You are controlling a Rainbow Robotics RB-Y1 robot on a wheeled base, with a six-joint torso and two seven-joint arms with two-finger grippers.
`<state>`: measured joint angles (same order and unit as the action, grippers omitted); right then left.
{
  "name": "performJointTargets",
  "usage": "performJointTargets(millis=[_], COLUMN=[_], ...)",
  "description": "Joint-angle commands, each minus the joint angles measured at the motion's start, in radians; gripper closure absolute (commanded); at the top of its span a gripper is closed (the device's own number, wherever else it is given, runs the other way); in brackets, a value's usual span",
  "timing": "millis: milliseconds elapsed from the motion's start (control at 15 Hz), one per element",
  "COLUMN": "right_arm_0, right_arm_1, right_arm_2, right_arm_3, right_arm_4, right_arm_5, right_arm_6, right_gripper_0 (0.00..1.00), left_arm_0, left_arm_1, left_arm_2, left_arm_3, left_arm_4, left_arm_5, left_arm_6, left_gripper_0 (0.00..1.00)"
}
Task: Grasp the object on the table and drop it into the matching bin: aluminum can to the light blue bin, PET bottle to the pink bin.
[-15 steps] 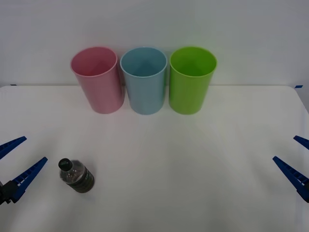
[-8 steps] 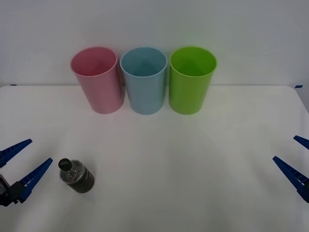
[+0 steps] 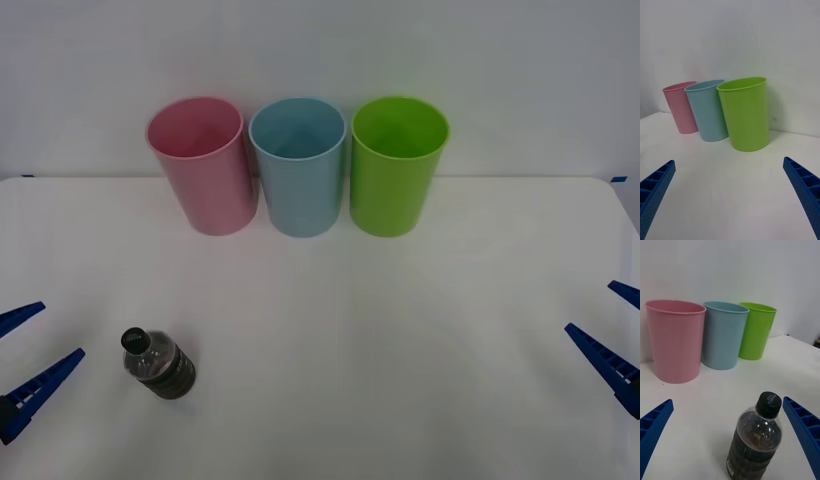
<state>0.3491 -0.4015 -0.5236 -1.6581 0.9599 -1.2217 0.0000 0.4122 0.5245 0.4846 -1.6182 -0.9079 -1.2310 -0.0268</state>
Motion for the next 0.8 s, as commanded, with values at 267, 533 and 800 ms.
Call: performJointTargets(millis=[267,533,800], right_arm_0=[0.000,0.000,0.000], right_arm_1=[0.000,0.000,0.000], right_arm_2=[0.000,0.000,0.000], right_arm_3=[0.000,0.000,0.000], right_arm_4=[0.000,0.000,0.000], right_arm_5=[0.000,0.000,0.000], right_arm_6=[0.000,0.000,0.000], right_gripper_0=[0.00,0.00,0.00], left_arm_0=[0.079,0.068,0.068], left_arm_1=[0.020,0.058,0.075], left_arm_2=[-0.009,-0.061,-0.129], left_arm_3=[0.043,0.164,0.258], left_arm_4=[0.009,0.017,0.037], left_arm_5=[-0.033,-0.048,-0.048], left_arm_6=[-0.130,-0.288,-0.426], left_gripper_0=[0.00,0.00,0.00])
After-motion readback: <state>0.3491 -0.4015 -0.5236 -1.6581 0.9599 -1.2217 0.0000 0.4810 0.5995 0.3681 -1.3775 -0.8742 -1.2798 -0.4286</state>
